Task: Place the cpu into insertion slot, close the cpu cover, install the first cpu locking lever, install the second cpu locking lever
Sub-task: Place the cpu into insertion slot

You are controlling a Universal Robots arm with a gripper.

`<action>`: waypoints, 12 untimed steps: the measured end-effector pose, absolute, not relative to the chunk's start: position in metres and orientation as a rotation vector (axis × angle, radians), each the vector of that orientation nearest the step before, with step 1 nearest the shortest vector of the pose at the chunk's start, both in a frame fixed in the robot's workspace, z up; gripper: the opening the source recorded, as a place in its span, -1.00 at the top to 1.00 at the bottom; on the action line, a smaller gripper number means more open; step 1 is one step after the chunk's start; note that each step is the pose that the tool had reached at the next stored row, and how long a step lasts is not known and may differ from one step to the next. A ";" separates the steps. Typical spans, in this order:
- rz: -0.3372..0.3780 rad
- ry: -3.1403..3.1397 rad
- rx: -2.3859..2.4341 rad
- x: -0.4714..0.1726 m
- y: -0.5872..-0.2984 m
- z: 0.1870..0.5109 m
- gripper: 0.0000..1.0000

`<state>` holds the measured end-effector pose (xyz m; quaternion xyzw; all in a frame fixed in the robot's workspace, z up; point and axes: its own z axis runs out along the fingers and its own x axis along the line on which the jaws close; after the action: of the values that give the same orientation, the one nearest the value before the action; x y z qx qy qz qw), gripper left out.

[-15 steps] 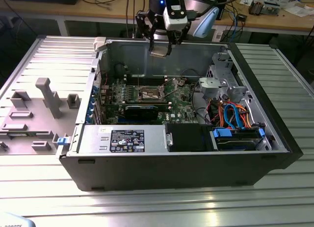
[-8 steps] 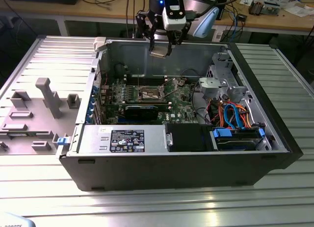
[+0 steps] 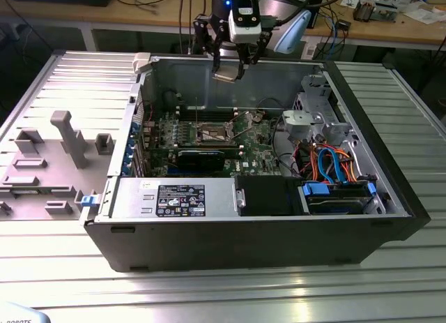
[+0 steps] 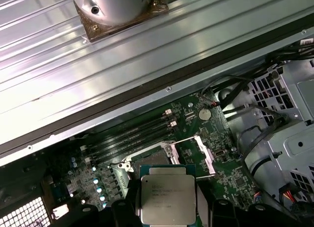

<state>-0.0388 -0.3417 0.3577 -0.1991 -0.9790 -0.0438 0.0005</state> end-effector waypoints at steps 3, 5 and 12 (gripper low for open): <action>-0.138 -3.075 -0.625 -0.039 -0.342 0.358 -0.08; -0.138 -3.075 -0.626 -0.039 -0.342 0.358 -0.08; -0.137 -3.071 -0.643 -0.039 -0.342 0.358 -0.08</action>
<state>-0.0388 -0.3417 0.3577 -0.2046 -0.9779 -0.0437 0.0003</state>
